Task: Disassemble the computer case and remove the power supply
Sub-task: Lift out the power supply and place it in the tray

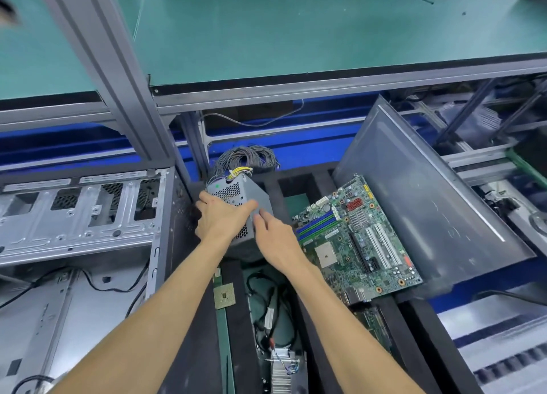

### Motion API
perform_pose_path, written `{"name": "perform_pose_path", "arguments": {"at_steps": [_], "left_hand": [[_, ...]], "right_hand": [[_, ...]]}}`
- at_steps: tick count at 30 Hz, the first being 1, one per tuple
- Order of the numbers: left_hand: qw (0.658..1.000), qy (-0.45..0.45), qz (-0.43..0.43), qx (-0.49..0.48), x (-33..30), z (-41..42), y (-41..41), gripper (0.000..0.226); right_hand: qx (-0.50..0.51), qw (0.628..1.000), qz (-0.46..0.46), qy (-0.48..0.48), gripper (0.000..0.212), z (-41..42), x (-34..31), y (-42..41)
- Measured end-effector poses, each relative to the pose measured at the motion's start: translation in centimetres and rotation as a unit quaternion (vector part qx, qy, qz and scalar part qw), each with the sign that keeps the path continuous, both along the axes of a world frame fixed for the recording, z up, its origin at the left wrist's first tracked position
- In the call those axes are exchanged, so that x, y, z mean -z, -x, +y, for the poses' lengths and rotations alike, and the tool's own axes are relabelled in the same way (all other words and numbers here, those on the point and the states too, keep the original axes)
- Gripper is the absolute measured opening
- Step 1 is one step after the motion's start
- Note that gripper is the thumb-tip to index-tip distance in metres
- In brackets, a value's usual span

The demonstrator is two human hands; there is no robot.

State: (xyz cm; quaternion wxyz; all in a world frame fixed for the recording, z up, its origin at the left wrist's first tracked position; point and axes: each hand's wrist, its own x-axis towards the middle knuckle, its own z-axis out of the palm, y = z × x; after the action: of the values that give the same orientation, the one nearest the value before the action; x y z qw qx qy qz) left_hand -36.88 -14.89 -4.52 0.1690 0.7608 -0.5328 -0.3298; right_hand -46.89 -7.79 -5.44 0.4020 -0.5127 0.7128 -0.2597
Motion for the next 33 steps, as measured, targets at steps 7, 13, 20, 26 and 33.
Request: {"name": "perform_pose_path", "arguments": {"at_steps": [7, 13, 20, 26, 33], "left_hand": [[0.999, -0.012, -0.028, 0.008, 0.3, -1.1, 0.6, 0.112], [0.998, -0.031, -0.034, 0.049, 0.3, -1.2, 1.8, 0.126], [0.984, -0.072, 0.139, 0.081, 0.6, -1.3, 0.6, 0.092], [0.978, -0.102, 0.122, 0.133, 0.4, 0.1, 0.0, 0.073], [0.974, -0.088, 0.098, 0.186, -2.5, 1.2, -0.9, 0.061]], "right_hand": [[-0.003, 0.998, -0.052, -0.037, 0.070, -1.3, 1.7, 1.1], [0.004, 1.000, -0.008, -0.004, 0.051, -2.1, 2.5, 1.7], [0.051, 0.998, 0.023, 0.015, 0.031, -2.8, 3.0, 1.9], [0.077, 0.992, 0.087, 0.046, 0.025, -1.9, 3.6, 1.7], [0.047, 0.990, 0.102, 0.080, 0.045, -1.3, 1.0, 0.5]]}}
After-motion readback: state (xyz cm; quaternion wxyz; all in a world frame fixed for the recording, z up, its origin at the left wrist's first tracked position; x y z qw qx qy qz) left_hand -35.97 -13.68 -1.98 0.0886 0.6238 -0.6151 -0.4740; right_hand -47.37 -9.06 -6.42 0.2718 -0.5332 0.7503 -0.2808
